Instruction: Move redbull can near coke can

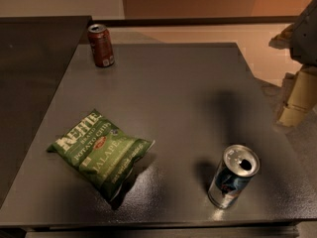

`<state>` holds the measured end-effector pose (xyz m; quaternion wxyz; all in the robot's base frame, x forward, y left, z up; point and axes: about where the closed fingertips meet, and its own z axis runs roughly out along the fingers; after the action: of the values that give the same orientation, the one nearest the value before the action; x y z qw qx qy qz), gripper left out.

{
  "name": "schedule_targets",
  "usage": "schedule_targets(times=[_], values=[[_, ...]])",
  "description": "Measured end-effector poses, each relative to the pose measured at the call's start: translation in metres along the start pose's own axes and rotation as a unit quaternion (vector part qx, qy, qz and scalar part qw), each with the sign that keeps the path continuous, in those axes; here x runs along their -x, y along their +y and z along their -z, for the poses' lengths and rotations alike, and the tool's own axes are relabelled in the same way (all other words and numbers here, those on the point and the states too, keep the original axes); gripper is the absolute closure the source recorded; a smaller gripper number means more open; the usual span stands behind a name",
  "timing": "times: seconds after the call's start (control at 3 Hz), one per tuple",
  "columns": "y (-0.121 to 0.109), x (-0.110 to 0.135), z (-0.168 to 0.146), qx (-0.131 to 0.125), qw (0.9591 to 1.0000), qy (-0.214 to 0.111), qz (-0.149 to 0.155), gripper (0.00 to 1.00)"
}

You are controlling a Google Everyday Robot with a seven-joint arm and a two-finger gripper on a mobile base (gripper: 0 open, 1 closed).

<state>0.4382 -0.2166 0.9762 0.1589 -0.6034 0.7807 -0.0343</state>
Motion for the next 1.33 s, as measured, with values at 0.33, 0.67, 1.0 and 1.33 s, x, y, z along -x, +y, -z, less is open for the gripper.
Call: schedule_targets(times=[0.33,0.67,1.0,1.33], values=[[0.0,0.0,0.0,0.0,1.0,-0.001,0.001,0.0],[0.008,-0.004,0.004,0.003,0.9998,-0.019,0.009,0.0],[0.025,-0.014,0.009,0.011,0.9987,-0.044,0.021,0.0],[0.049,-0.021,0.01,0.029,0.9963,-0.071,0.038,0.0]])
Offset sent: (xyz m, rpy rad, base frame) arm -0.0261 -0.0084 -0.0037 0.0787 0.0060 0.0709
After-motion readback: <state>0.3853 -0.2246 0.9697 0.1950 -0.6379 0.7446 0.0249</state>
